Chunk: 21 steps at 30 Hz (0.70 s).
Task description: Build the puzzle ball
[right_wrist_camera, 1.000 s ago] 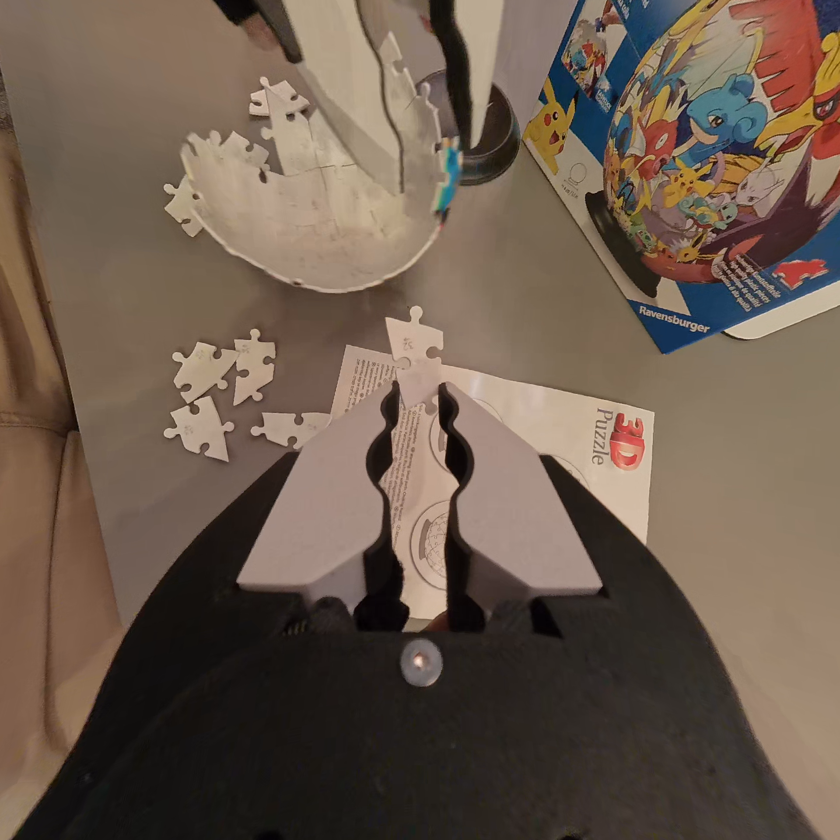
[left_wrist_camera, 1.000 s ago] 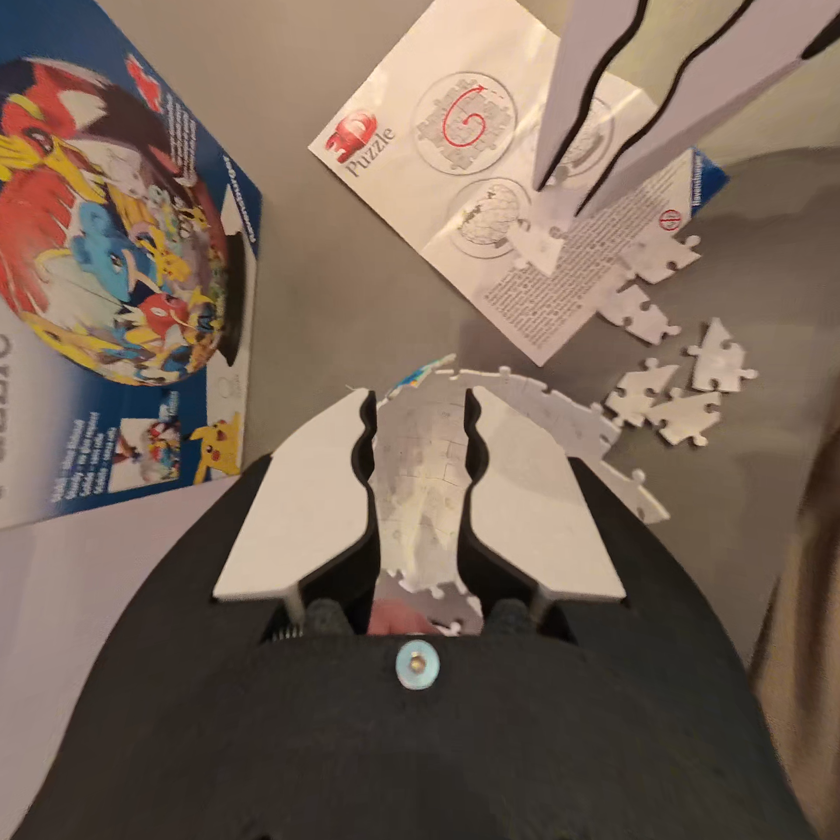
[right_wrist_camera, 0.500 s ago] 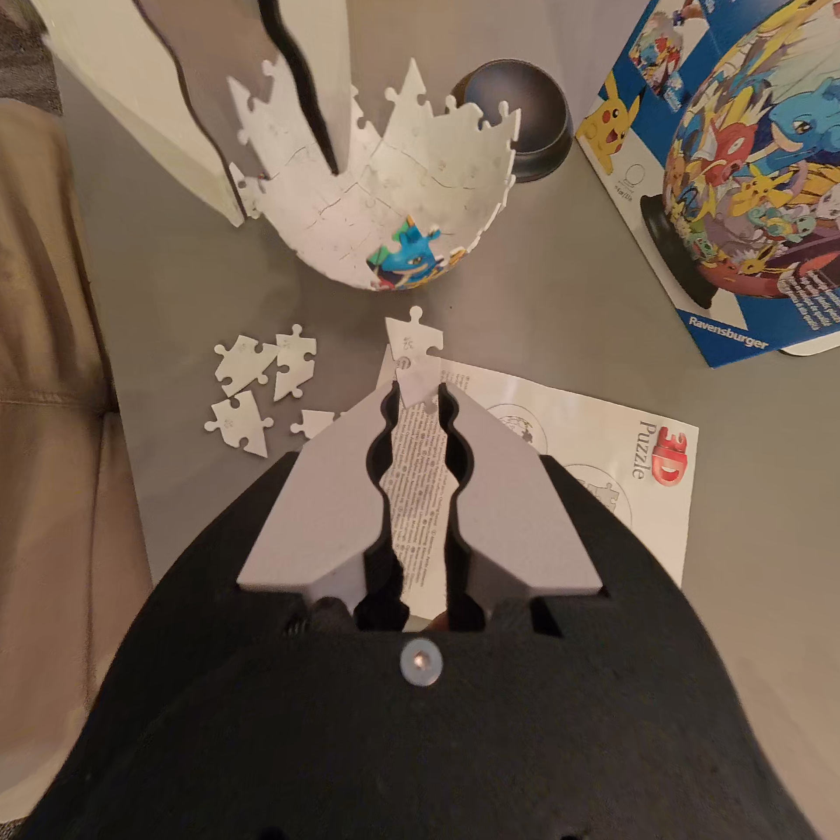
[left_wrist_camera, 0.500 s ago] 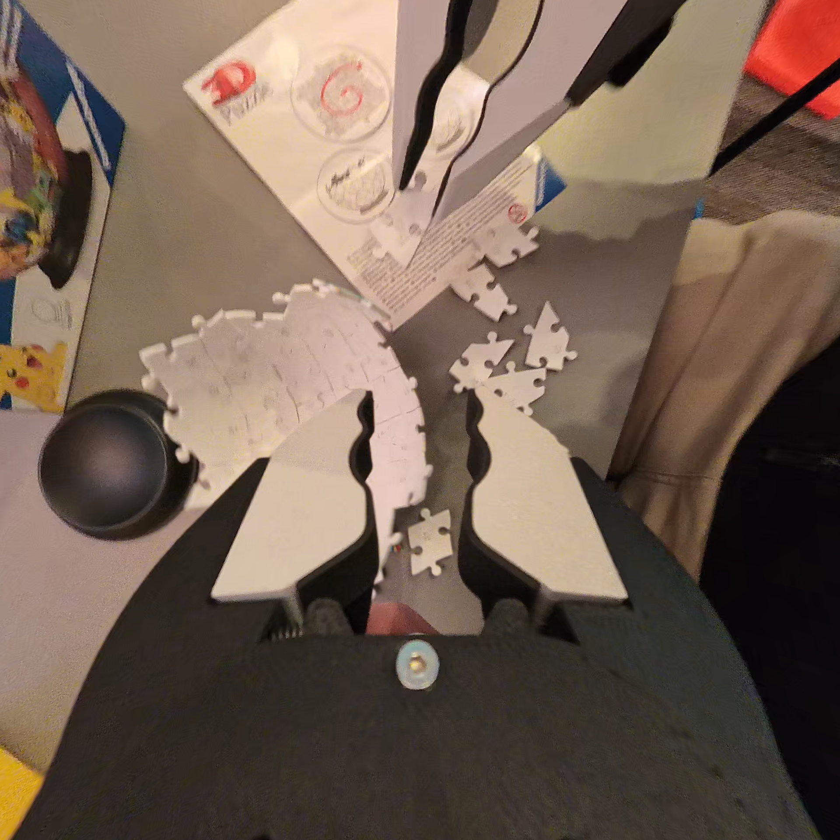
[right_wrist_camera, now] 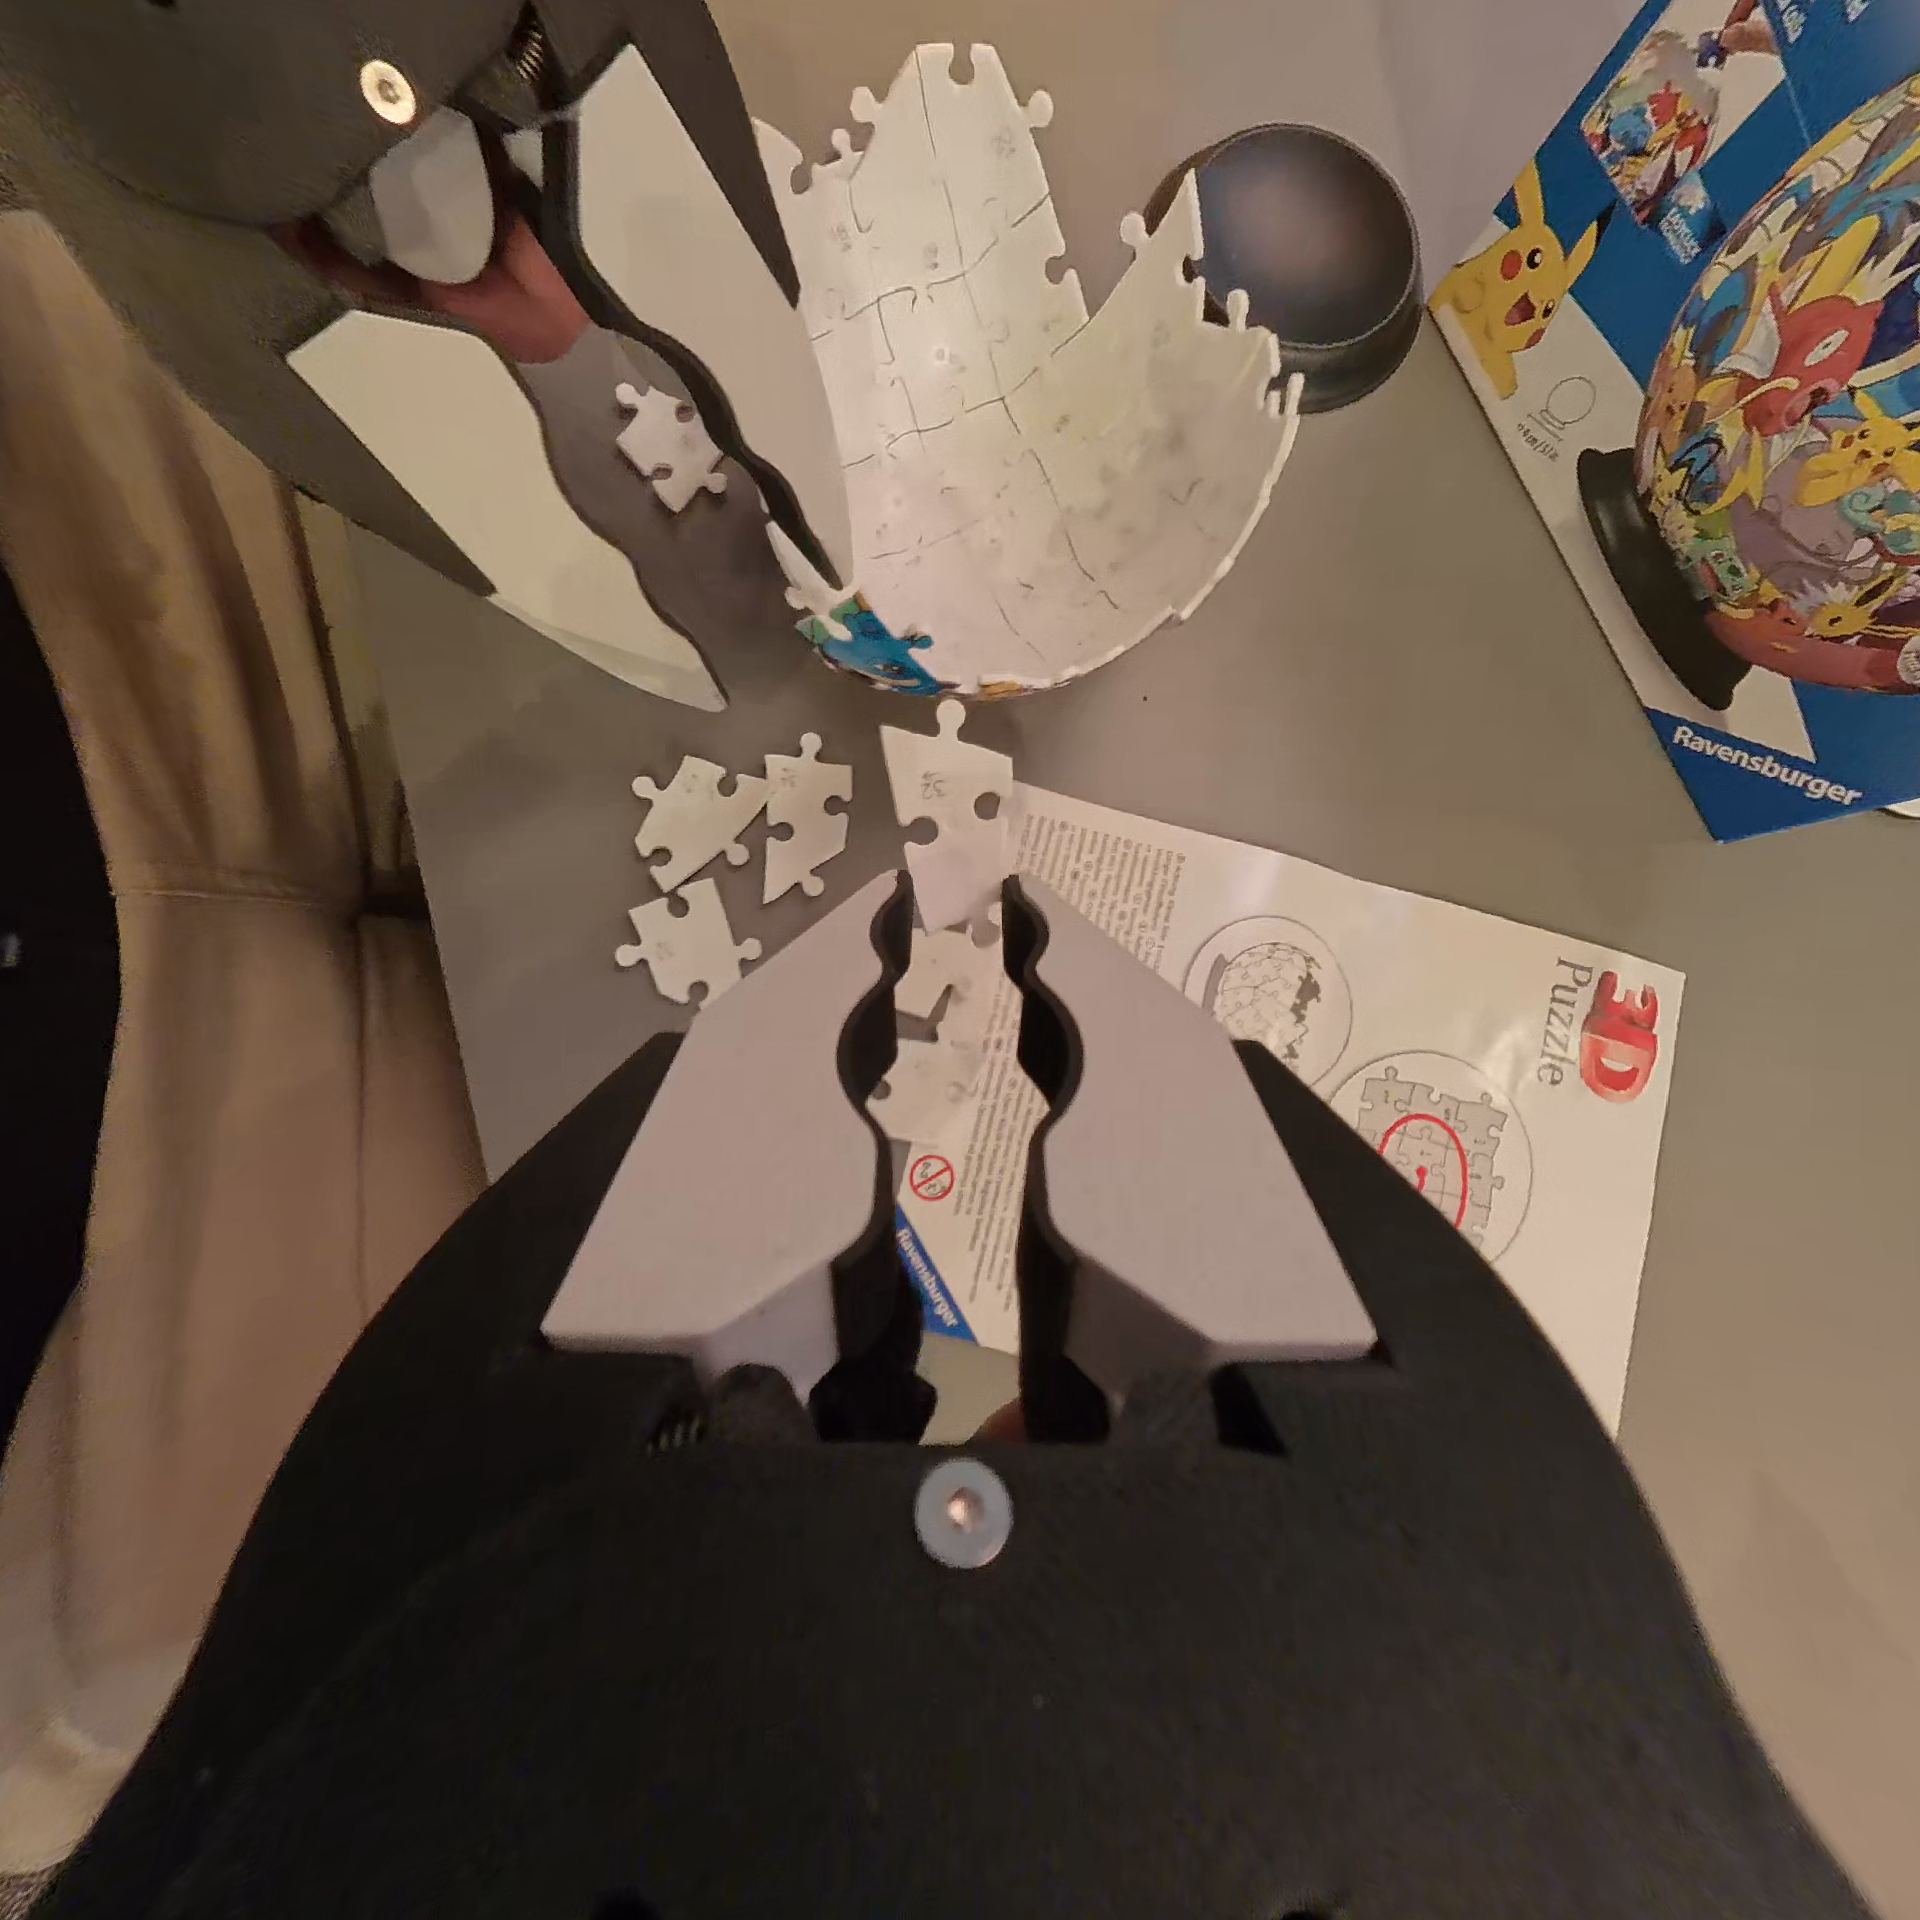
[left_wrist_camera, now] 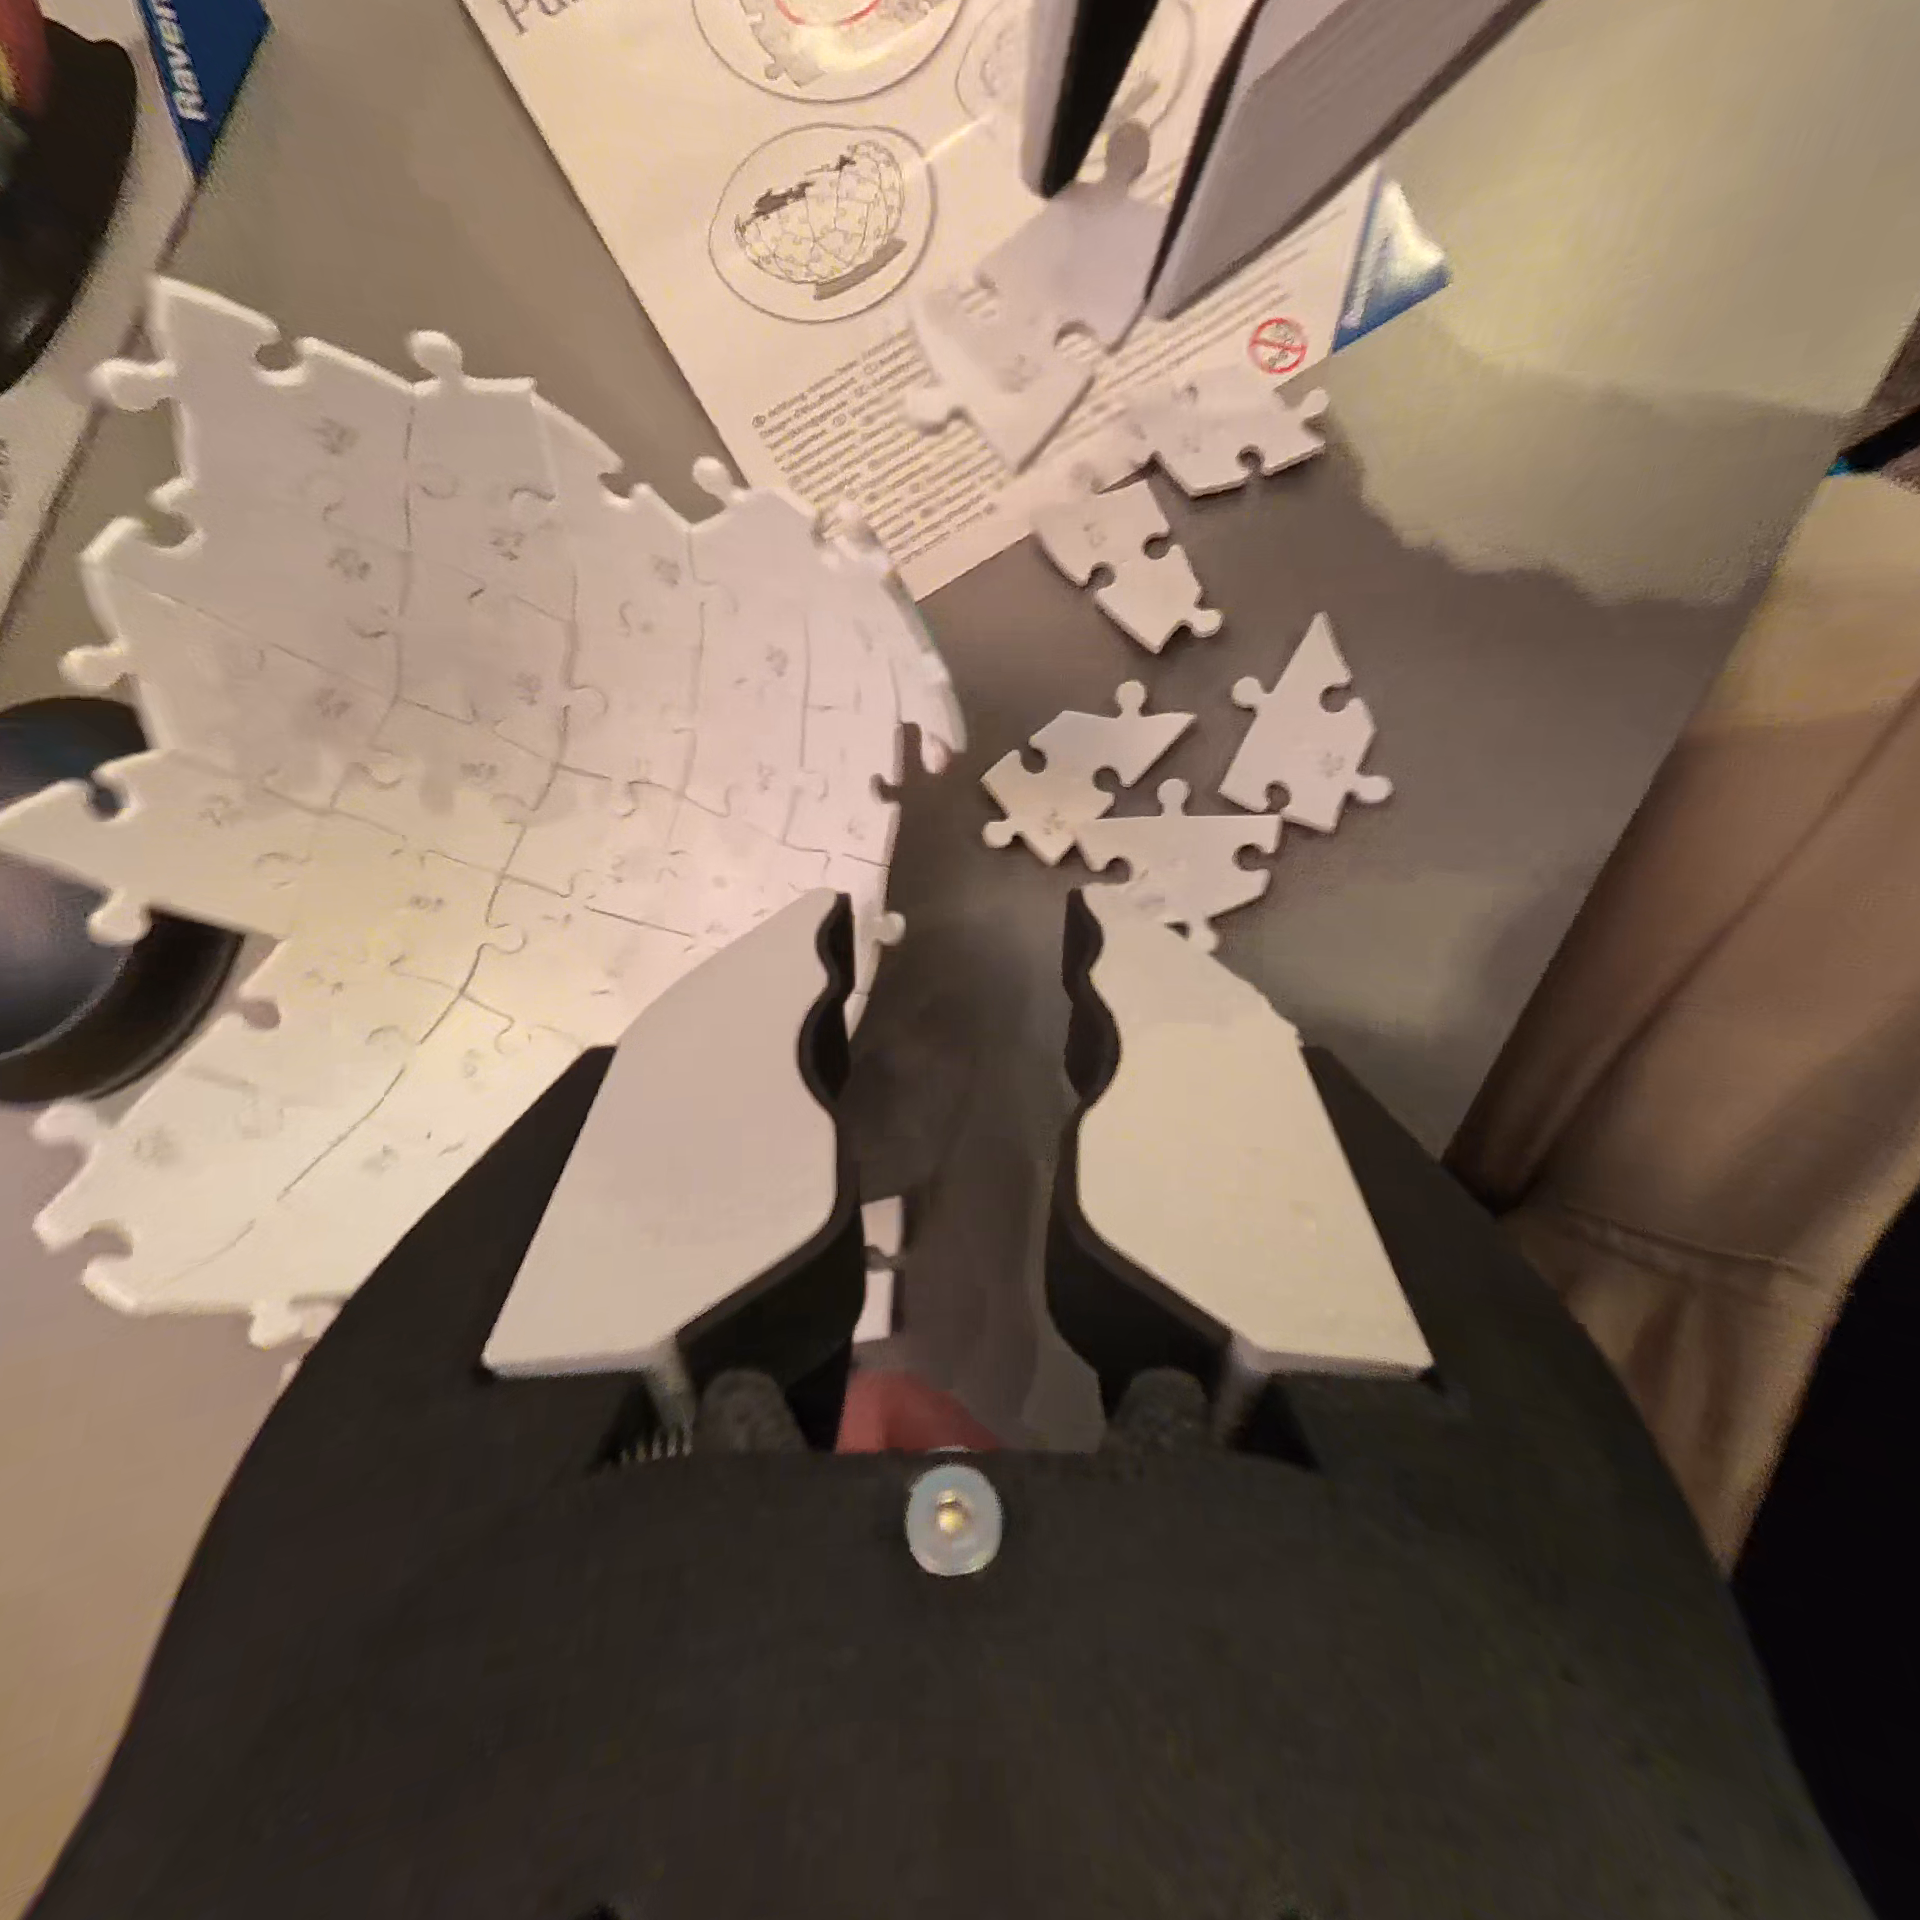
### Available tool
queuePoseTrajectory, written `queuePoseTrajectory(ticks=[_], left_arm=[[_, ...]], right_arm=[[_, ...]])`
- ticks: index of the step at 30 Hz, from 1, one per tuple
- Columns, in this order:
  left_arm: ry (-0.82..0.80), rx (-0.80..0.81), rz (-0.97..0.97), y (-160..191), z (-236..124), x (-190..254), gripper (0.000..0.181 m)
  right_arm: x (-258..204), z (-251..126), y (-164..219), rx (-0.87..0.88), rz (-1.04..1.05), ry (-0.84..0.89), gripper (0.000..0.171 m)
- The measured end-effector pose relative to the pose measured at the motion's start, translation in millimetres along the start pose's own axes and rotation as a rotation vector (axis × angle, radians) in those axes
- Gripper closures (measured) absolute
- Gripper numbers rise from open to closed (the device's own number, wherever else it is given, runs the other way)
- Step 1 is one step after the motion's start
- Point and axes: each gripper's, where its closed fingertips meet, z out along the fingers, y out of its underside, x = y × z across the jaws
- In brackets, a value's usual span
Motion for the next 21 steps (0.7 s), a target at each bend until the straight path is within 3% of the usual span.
queuePoseTrajectory(ticks=[9, 15, 21], left_arm=[[0.027, 0.055, 0.031, -0.2, 6.8, 6.3, 0.139], [-0.004, 0.063, 0.034, -1.5, 12.1, 5.4, 0.139], [-0.052, 0.152, 0.048, -14.4, 1.5, 0.4, 0.125]], right_arm=[[-41.7, 7.9, -9.9, -0.022, 0.059, -0.033, 0.156], [-42.3, 21.0, -10.4, -0.047, 0.134, -0.01, 0.156], [-37.1, 25.6, -2.8, -0.064, 0.185, 0.025, 0.156]])
